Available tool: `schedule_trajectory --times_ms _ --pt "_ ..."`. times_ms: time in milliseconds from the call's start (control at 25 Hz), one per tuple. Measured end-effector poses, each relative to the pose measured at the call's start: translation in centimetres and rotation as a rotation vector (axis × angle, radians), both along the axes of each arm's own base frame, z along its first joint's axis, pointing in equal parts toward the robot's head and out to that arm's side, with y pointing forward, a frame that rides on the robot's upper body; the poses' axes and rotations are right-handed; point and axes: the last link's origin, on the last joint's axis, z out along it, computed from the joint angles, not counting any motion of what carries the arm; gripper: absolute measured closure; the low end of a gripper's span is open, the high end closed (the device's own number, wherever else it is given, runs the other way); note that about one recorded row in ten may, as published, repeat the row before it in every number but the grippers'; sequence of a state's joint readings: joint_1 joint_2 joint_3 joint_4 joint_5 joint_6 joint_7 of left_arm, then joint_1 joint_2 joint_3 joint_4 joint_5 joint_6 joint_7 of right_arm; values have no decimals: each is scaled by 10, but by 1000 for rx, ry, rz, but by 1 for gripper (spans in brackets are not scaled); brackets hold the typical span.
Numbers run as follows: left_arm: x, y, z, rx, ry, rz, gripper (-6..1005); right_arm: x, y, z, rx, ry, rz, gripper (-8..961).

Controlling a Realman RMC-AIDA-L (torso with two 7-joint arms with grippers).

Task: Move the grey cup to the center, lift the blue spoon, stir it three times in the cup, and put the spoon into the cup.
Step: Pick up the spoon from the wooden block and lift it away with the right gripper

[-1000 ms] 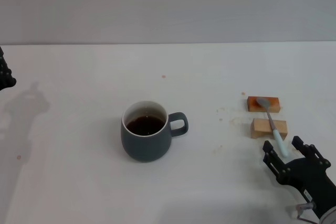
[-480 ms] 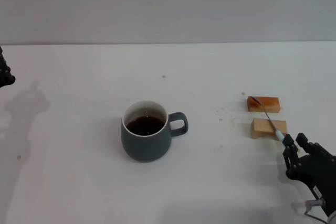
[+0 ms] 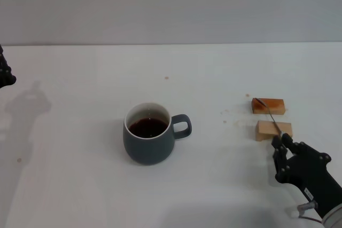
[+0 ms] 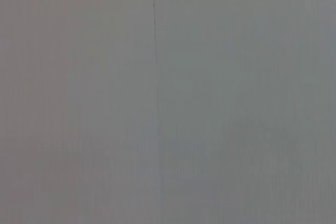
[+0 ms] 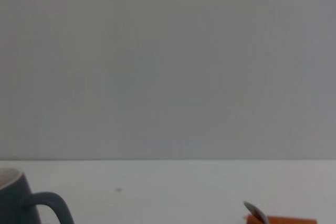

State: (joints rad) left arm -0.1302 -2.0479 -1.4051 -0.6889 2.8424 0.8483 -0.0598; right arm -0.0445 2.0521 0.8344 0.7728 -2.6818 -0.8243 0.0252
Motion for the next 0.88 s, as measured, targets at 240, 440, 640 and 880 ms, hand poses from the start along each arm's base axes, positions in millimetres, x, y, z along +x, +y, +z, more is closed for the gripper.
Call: schedule_trajectory --times_ms 240,440,640,880 --pt "-1 -1 -1 -1 -2 4 1001 -1 2 1 -13 -16 11 663" --pt "-1 -1 -1 -1 -3 5 1001 0 5 2 -26 -39 15 523" --pt "-2 -1 -2 -5 -3 10 1001 -2 5 3 -13 -59 16 495" --pt "-2 0 -1 -9 -1 12 1001 -5 2 3 3 -124 -15 489"
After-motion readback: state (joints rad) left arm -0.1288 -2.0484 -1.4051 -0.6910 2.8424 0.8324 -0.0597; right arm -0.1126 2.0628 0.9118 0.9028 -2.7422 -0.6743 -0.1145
